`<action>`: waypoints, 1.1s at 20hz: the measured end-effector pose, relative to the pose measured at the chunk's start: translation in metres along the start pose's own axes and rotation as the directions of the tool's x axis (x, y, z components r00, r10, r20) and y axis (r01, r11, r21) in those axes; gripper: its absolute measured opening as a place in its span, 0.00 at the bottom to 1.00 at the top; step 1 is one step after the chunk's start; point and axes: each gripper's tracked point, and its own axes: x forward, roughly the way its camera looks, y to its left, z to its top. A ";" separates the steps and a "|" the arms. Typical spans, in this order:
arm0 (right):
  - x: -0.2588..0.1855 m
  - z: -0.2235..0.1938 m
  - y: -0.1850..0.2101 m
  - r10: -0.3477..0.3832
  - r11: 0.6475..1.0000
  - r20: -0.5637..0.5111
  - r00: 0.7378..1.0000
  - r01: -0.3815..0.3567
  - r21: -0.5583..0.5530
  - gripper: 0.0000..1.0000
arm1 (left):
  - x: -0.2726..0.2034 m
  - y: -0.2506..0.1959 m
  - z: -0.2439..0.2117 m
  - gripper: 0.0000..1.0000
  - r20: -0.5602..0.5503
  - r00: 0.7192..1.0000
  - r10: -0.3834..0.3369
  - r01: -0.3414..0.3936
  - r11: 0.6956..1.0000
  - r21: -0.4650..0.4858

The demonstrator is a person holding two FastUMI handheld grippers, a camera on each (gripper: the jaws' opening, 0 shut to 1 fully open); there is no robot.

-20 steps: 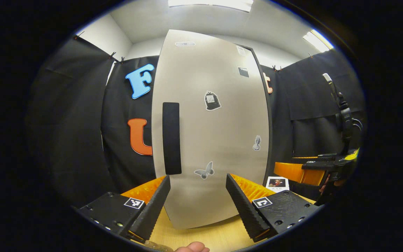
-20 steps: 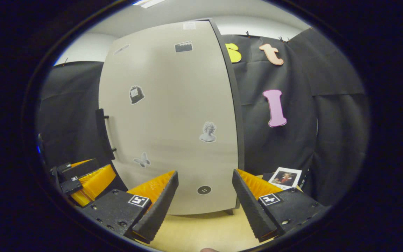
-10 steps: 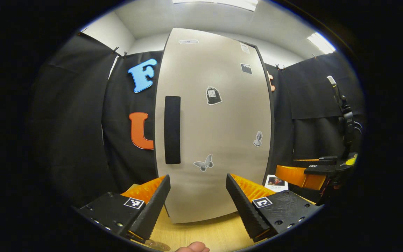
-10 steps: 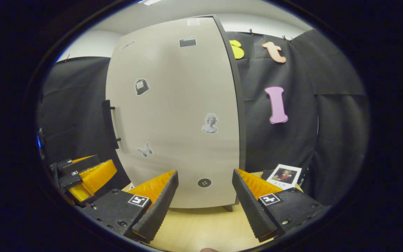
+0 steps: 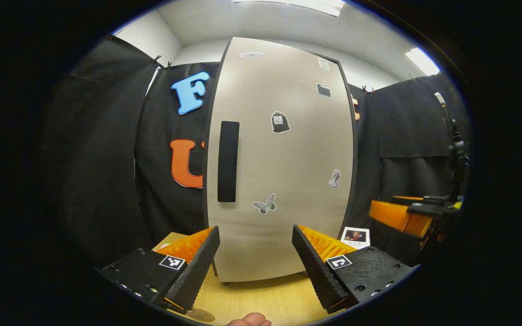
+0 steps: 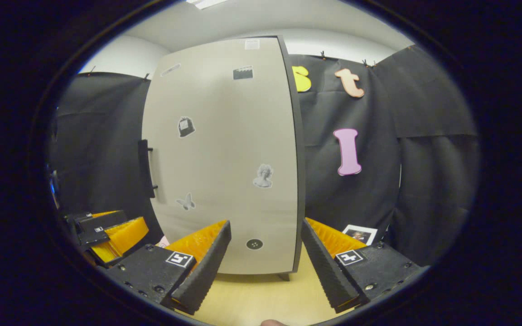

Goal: Open the cabinet door with the right hand, grasp the bottle in the cabinet with the left hand and place it on the coaster, then close the cabinet door with the right hand.

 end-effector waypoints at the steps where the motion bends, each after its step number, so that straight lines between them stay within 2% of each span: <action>1: -0.007 0.026 0.000 -0.006 1.000 0.111 0.994 0.009 -0.022 0.99 | -0.003 0.000 -0.005 0.97 -0.003 1.000 -0.002 0.002 1.000 0.000; 3: -0.023 0.082 0.004 -0.006 0.992 0.371 0.928 0.052 -0.115 0.99 | -0.005 -0.005 -0.003 0.95 0.005 1.000 -0.022 0.022 1.000 -0.011; 4: -0.026 0.095 0.006 -0.013 0.980 0.436 0.900 0.099 -0.175 0.93 | -0.005 -0.007 0.000 0.95 0.014 0.999 -0.028 0.028 1.000 -0.010; 5: -0.031 0.095 0.011 -0.009 0.963 0.458 0.889 0.131 -0.235 0.93 | -0.004 -0.007 0.004 0.95 0.026 0.999 -0.033 0.033 0.999 -0.003; 7: -0.032 0.087 0.029 0.039 0.955 0.429 0.902 0.093 -0.282 0.94 | -0.006 -0.005 0.014 0.95 0.058 0.998 -0.034 0.034 0.999 0.009; 9: -0.025 0.082 0.041 0.074 0.964 0.384 0.921 0.033 -0.264 1.00 | -0.006 -0.002 0.023 0.95 0.088 0.996 -0.031 0.030 1.000 0.003; 16: -0.013 0.056 0.035 0.075 0.963 0.231 0.970 -0.011 -0.268 0.99 | -0.008 0.009 0.037 0.95 0.144 0.990 -0.008 0.010 1.000 -0.011; 20: 0.004 0.016 0.045 0.114 0.968 0.106 0.988 -0.086 -0.235 1.00 | -0.007 0.018 0.040 0.95 0.162 0.987 0.018 -0.017 1.000 -0.004; 22: 0.004 0.011 0.040 0.101 0.975 0.080 0.992 -0.083 -0.206 0.99 | -0.001 0.019 0.038 0.95 0.163 0.986 0.028 -0.030 1.000 0.006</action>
